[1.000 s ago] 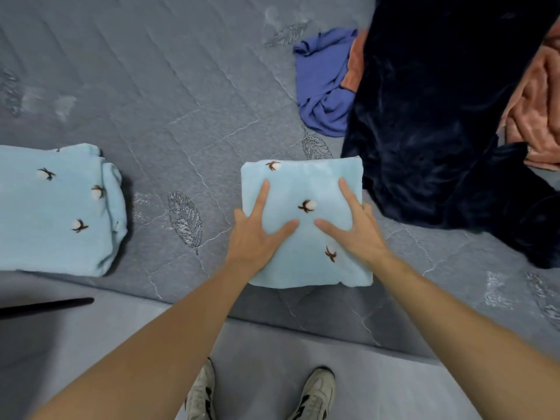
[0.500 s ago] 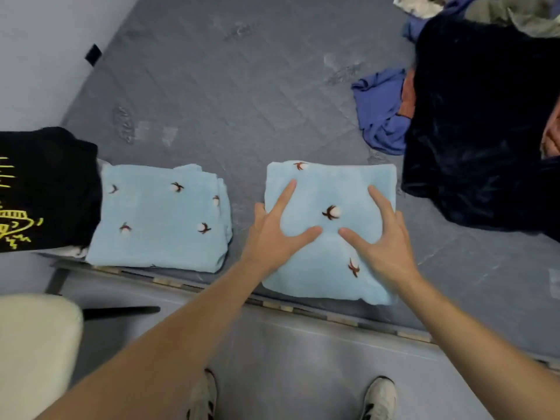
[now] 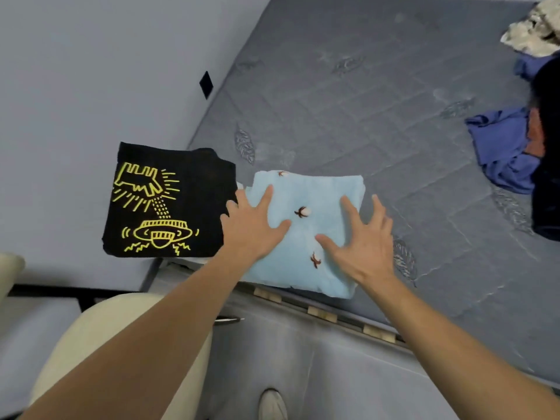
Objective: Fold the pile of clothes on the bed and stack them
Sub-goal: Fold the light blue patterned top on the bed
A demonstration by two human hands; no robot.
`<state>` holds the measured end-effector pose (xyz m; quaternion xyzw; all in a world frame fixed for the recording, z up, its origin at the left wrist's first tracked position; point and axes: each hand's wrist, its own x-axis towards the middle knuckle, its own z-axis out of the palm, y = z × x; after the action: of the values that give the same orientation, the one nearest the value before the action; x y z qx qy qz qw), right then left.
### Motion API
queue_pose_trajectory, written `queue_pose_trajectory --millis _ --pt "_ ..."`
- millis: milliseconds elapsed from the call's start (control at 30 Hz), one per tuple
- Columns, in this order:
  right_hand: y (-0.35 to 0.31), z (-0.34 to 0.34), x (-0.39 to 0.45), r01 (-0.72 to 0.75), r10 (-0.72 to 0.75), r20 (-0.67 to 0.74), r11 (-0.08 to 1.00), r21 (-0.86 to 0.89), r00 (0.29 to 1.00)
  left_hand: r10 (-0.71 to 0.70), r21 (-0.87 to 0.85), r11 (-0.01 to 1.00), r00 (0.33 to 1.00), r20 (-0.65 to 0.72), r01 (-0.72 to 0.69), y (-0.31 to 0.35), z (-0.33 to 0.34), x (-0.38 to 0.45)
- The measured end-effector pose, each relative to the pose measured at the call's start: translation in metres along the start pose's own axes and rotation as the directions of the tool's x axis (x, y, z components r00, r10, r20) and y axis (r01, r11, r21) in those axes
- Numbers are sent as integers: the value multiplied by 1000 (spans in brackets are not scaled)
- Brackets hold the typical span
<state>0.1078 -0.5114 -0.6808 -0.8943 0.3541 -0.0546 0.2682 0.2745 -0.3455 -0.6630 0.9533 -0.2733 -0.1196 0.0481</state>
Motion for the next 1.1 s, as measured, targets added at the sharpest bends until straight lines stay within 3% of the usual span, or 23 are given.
queue_pose_trajectory --millis 100,200,267,467,633,867,1100 --pt "-13 26 13 161 -170 -117 984 -79 979 167 3 986 974 -154 -168 -1 16 10" --pt "-16 49 31 224 -230 -82 971 -83 970 284 -53 954 947 -147 -294 -7 34 19" --pt "-8 62 35 224 -228 -49 971 -86 972 292 -104 947 948 -124 -305 -13 50 19" --pt "27 107 41 259 -263 -51 963 -81 963 342 -188 904 913 -221 -384 -27 109 27" --pt "40 151 57 242 -247 -68 968 -67 967 398 -165 880 880 -260 -446 -42 148 52" --pt "53 173 70 242 -245 -91 969 -40 965 396 -166 879 879 -266 -447 -43 165 67" --pt "46 152 60 257 -258 -98 966 -29 961 377 -110 904 892 -251 -413 -38 145 52"
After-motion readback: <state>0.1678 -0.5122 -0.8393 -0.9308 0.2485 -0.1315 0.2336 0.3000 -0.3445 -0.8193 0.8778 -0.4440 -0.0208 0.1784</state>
